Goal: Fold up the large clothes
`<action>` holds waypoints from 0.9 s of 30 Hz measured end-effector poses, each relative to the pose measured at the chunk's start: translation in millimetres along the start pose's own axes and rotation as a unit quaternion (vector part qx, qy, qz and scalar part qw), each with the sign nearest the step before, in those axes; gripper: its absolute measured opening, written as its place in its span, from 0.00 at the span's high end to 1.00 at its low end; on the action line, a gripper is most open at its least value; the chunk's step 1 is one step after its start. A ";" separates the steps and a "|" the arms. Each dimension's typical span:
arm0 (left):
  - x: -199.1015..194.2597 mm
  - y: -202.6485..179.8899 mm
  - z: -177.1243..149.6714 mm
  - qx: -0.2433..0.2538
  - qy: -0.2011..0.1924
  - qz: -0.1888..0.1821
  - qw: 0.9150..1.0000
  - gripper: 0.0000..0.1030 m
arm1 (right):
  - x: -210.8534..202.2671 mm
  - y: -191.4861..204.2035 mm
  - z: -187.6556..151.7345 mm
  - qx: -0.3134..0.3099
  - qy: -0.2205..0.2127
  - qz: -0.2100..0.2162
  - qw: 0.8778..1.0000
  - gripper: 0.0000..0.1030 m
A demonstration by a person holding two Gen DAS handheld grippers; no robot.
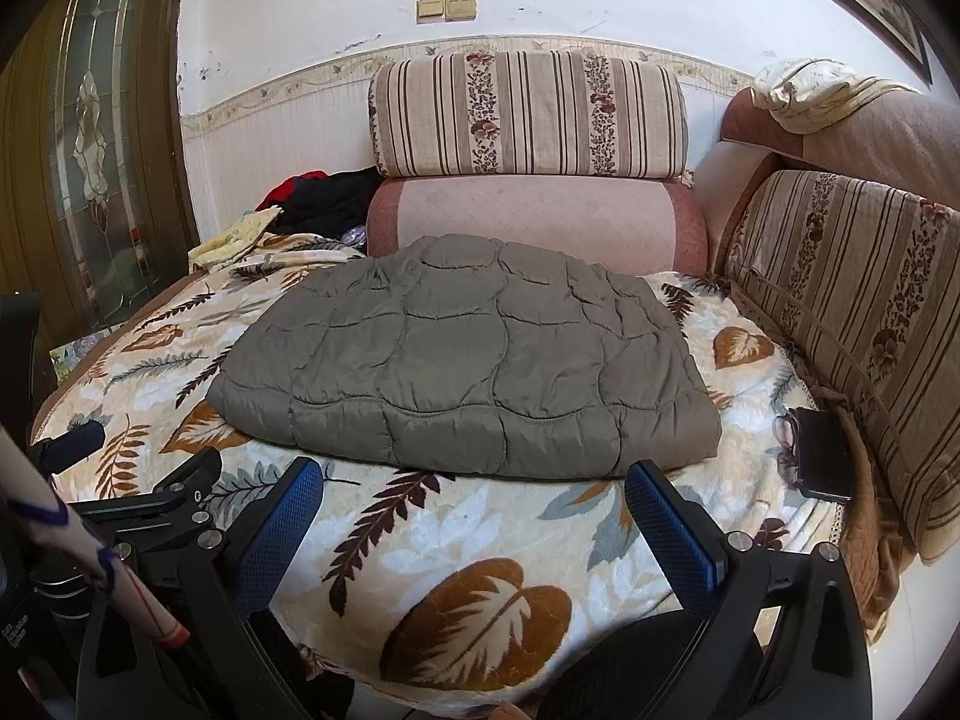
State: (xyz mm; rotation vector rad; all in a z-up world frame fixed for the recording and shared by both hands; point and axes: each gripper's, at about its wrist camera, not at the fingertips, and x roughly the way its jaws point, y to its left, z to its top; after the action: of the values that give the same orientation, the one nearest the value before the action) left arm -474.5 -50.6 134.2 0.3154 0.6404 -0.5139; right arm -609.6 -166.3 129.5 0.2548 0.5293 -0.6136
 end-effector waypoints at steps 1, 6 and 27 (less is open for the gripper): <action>0.0 0.1 -0.2 0.000 -0.001 0.001 1.000 0.00 | 0.0 0.0 0.2 0.000 0.000 0.000 1.000 0.01; 0.3 1.0 -0.6 0.001 0.000 0.000 1.000 0.00 | 0.3 -0.1 0.1 0.000 0.000 0.001 1.000 0.01; 0.8 1.0 -0.7 0.000 0.000 0.001 1.000 0.00 | 1.9 -0.6 -2.0 -0.001 0.002 0.000 1.000 0.01</action>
State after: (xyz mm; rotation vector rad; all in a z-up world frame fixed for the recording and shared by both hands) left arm -473.8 -49.8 133.3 0.3162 0.6409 -0.5117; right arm -609.5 -166.9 126.8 0.2546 0.5333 -0.6124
